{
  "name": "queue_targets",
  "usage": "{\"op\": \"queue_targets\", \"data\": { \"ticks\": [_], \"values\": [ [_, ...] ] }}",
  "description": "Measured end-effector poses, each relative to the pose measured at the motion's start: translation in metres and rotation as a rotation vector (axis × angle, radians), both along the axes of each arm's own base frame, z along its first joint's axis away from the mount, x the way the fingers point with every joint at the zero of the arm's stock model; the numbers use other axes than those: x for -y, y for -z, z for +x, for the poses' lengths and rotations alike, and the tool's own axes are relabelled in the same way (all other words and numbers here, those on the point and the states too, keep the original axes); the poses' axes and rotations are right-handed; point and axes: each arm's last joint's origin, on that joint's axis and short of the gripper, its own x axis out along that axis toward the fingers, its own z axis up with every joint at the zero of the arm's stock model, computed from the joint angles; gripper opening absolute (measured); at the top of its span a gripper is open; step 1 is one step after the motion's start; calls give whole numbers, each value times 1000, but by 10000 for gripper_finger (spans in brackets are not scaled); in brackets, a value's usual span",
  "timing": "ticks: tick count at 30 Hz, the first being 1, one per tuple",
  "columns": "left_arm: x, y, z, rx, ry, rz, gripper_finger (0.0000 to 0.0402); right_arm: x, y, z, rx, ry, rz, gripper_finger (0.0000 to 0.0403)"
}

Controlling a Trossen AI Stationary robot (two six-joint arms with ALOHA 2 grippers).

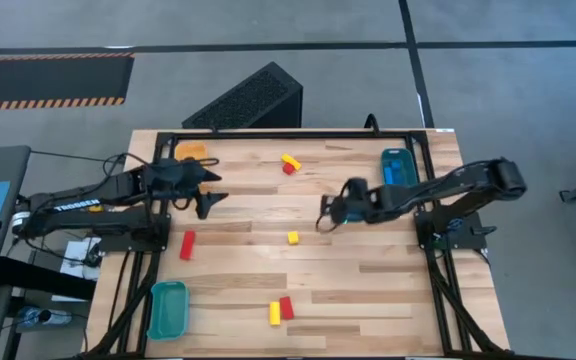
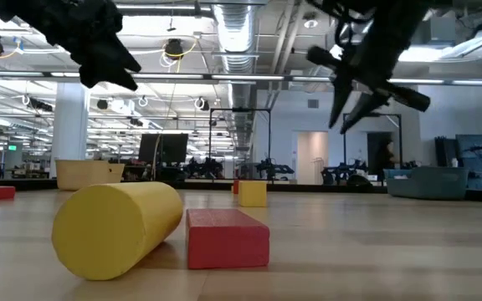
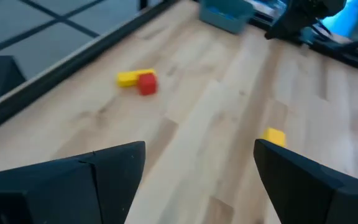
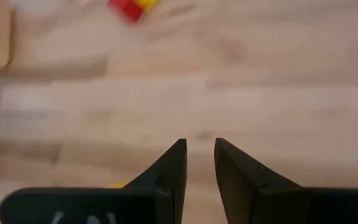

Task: Sort & place blocks by color
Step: Put the center yellow block into the yellow bin

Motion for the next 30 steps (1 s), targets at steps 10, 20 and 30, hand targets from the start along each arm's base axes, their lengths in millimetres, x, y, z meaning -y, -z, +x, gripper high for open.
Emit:
{"op": "queue_targets", "data": {
  "ticks": [10,20,30],
  "values": [
    [18,-14,14,139,163,116,290,-61,-20,43,-148,-192,-23,103],
    [21,-73,12,403,257,272,290,-68,-77,35,-143,-491,-169,103],
    [32,-15,61,446,208,-24,290,-121,-16,16,-30,-560,-112,103]
  ]
}}
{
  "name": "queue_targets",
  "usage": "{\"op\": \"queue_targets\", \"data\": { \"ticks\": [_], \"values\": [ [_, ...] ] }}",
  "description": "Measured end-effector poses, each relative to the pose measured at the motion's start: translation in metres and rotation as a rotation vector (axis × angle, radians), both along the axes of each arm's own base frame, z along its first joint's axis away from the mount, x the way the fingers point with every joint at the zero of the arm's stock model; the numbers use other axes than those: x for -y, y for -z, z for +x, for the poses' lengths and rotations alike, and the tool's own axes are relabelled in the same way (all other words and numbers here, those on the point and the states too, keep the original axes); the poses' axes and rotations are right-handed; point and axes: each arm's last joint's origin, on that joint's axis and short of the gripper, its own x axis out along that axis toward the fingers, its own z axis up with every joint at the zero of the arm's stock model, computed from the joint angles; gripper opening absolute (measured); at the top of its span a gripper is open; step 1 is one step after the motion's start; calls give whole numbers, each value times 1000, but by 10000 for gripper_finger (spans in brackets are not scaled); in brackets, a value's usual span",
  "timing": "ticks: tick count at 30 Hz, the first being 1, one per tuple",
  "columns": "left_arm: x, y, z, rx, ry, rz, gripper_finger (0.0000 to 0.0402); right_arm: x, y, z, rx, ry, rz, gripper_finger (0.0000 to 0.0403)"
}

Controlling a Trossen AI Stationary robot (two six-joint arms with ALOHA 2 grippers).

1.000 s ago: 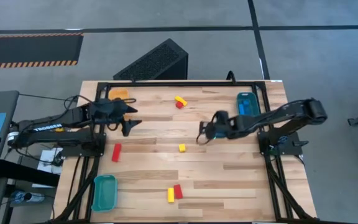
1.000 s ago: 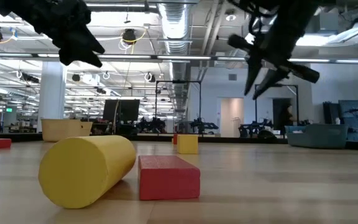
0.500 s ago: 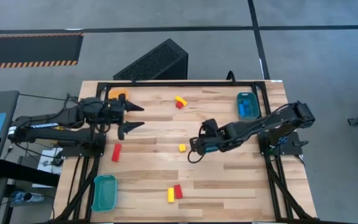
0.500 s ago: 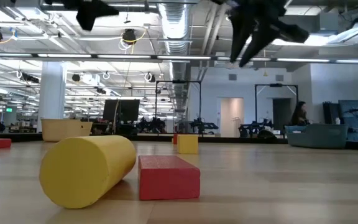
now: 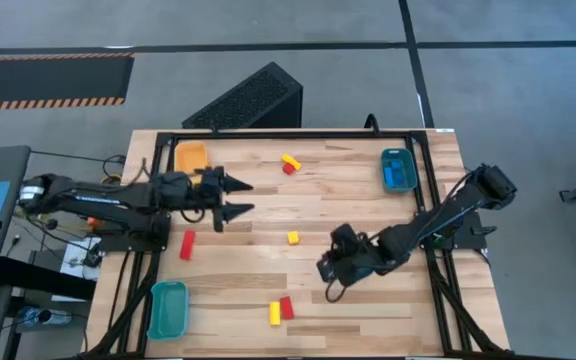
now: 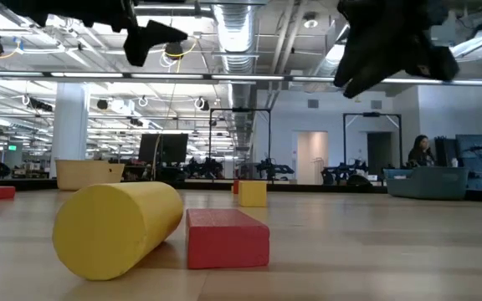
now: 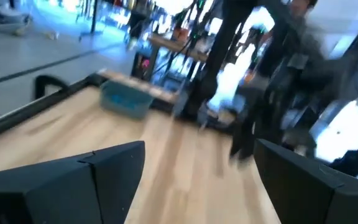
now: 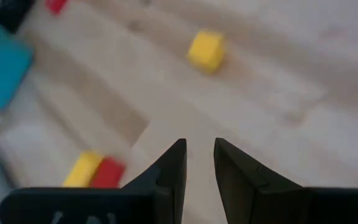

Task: Sort & place blocks by color
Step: Put the center yellow block into the yellow bin

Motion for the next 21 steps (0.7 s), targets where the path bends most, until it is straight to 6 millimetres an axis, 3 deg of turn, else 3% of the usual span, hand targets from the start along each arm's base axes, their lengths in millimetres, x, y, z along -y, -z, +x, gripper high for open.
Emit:
{"op": "queue_targets", "data": {
  "ticks": [3,6,10,15,21],
  "values": [
    [13,11,13,-34,-6,-13,290,-9,15,1,76,-69,51,109],
    [26,12,25,-54,-10,18,290,-2,31,1,-13,-129,37,133],
    [44,13,41,-91,-3,-21,290,12,29,8,-31,-205,-38,190],
    [72,-1,53,-98,-40,-65,290,28,26,26,29,-302,-145,257],
    [95,-27,50,-212,-125,16,290,38,40,53,103,-511,-256,269]
  ]
}}
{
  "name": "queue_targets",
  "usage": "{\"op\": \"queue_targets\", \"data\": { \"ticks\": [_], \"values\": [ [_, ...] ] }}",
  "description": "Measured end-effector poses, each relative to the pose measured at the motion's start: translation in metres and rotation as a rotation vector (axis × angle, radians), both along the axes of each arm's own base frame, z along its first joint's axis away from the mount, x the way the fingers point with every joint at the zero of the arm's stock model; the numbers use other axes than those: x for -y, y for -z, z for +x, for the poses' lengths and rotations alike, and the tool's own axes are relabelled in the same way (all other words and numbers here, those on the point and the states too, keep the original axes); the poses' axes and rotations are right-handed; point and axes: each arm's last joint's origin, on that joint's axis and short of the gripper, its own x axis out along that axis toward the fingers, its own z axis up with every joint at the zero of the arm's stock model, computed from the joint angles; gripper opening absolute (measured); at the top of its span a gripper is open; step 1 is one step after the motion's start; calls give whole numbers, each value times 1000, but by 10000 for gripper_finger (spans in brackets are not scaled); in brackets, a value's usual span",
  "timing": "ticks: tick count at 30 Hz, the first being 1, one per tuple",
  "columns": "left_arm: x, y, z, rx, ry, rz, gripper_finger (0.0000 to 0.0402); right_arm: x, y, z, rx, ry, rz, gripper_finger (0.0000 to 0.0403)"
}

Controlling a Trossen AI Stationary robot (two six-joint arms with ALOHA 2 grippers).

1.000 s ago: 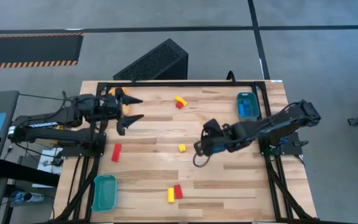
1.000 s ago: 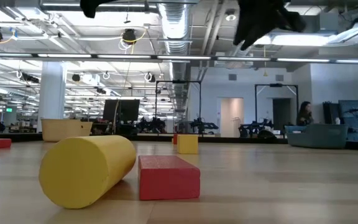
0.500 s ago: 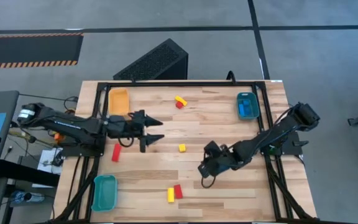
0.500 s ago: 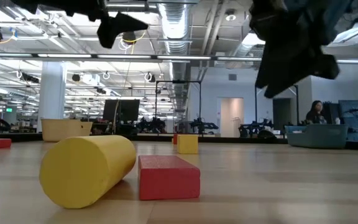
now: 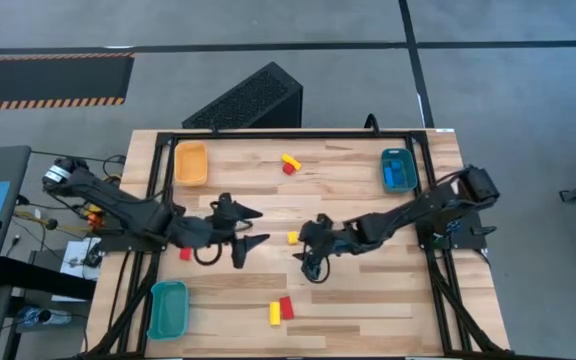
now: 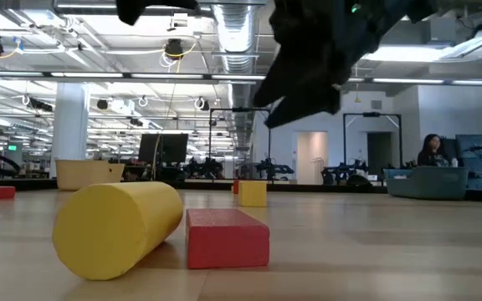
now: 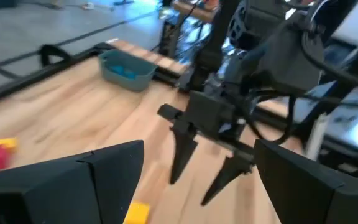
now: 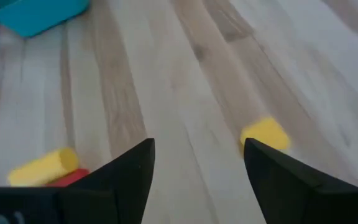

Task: Sort & place blocks by color
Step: Put the center yellow block into the yellow bin

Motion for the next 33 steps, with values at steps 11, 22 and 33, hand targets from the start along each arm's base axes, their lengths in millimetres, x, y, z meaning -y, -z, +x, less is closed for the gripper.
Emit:
{"op": "queue_targets", "data": {
  "ticks": [11,22,33],
  "values": [
    [8,16,-21,-301,-36,31,290,24,22,17,-46,-167,-262,269],
    [-6,9,-24,-334,48,86,290,23,13,26,87,-181,-240,269],
    [-34,10,-25,-421,38,144,290,39,52,38,-35,-250,-293,270]
  ]
}}
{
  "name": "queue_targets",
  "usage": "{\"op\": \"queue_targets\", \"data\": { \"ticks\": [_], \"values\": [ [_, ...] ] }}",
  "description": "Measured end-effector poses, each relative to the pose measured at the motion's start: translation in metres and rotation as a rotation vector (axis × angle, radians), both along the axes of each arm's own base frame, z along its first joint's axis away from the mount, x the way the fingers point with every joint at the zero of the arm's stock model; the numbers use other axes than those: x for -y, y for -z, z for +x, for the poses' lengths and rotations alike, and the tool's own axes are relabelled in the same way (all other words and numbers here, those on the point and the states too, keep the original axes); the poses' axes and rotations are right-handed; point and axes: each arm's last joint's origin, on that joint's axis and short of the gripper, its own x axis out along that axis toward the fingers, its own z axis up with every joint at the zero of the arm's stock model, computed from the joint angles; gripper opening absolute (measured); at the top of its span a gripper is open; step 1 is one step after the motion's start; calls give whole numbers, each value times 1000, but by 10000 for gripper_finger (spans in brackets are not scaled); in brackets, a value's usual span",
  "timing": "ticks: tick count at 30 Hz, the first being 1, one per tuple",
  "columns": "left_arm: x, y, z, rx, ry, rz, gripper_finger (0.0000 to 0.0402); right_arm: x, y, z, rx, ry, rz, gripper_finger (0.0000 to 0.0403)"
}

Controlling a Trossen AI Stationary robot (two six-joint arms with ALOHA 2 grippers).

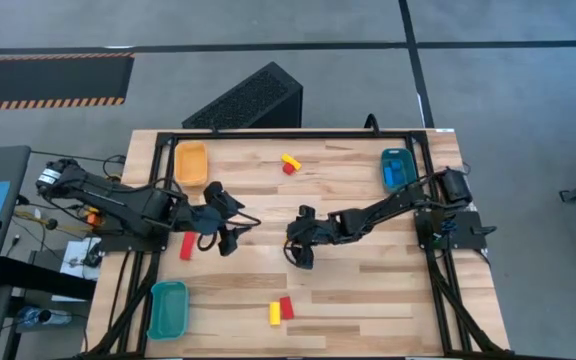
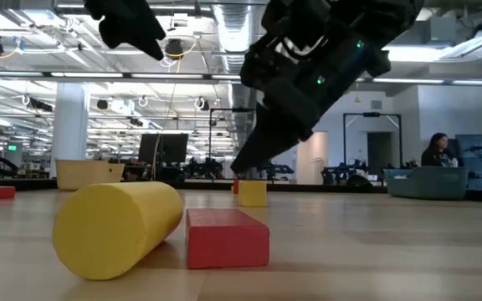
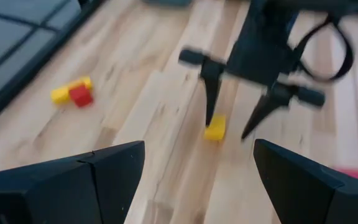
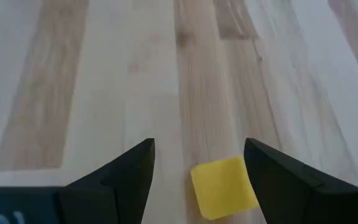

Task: Sort & place blocks by color
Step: Put the center yellow block into the yellow bin

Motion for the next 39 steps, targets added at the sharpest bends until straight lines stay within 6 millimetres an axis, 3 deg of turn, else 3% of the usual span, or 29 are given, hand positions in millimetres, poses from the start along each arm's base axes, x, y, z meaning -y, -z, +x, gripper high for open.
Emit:
{"op": "queue_targets", "data": {
  "ticks": [10,18,22,27,29,32,34,39],
  "values": [
    [-5,17,-8,-145,13,18,290,25,17,-2,-114,22,50,270],
    [-27,6,-18,-144,-7,88,290,28,23,3,-91,87,196,261],
    [-51,-5,-24,-101,-42,167,290,31,20,6,-44,204,255,214],
    [-80,-34,-35,74,-111,320,290,34,19,6,-27,316,349,120],
    [-89,-46,-39,166,-67,359,290,33,18,7,-17,334,373,116],
    [-103,-64,-40,357,36,354,290,32,8,16,0,334,383,116],
    [-111,-72,-41,464,115,328,290,35,-12,31,83,356,379,116],
    [-125,-75,-46,511,87,297,290,66,-50,77,235,426,344,116]
  ]
}}
